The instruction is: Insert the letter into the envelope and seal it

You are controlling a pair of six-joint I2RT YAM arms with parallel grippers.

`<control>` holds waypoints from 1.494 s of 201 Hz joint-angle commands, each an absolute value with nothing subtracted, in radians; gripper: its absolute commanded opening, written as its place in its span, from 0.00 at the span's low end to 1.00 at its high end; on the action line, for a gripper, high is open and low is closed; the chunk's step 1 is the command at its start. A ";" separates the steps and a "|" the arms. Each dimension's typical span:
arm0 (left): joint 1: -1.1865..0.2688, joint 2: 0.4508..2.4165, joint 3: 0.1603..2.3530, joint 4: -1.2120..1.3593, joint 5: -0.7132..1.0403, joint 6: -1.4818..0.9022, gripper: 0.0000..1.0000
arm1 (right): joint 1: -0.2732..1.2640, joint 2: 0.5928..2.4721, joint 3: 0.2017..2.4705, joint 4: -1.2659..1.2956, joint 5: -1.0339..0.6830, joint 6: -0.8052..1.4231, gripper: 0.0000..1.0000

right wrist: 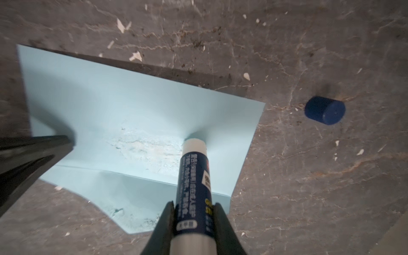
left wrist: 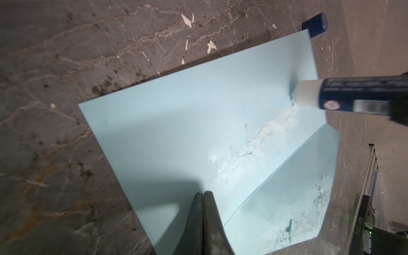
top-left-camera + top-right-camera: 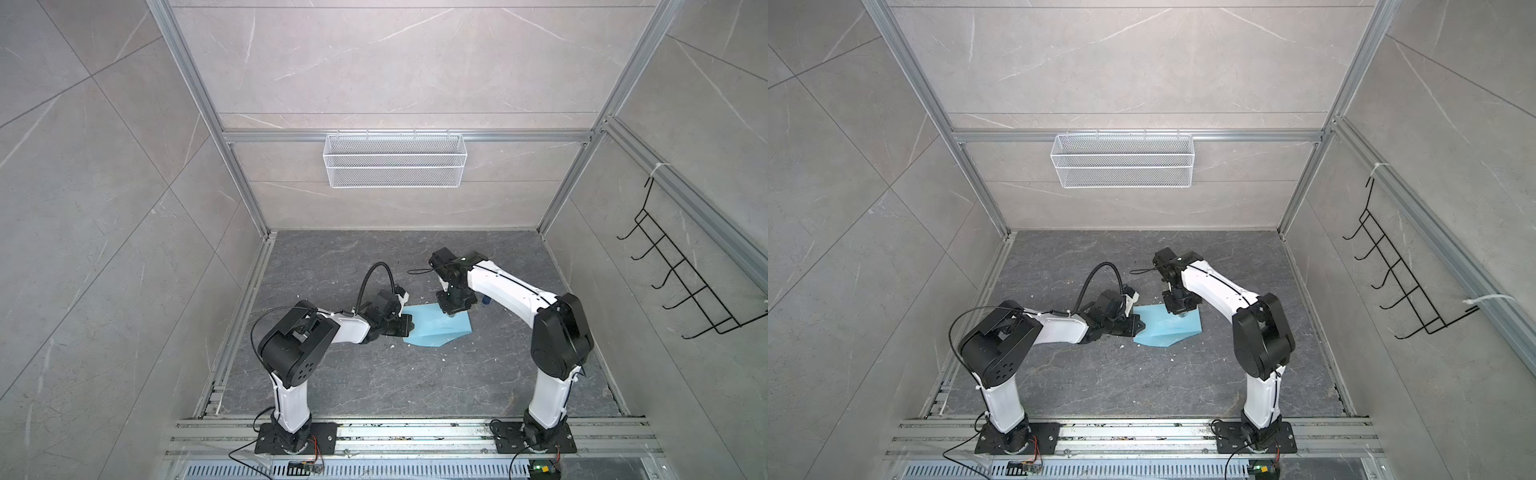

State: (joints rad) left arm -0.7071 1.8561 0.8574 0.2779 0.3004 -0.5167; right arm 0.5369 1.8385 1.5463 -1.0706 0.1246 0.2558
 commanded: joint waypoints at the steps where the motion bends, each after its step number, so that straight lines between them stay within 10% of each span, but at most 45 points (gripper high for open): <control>1: -0.709 1.904 0.847 0.196 0.274 -0.517 0.00 | 0.518 1.708 1.547 -1.060 0.074 0.234 0.00; 69: -0.710 1.856 0.879 0.184 0.279 -0.510 0.00 | 0.441 1.483 1.471 -0.961 -0.153 0.229 0.00; 184: -0.709 1.425 0.767 0.245 0.225 -0.446 0.28 | 0.414 1.479 1.408 -0.865 -0.462 0.248 0.00; 300: -0.703 1.472 0.742 0.267 0.222 -0.504 0.35 | 0.521 1.703 1.503 -0.979 -0.219 0.237 0.00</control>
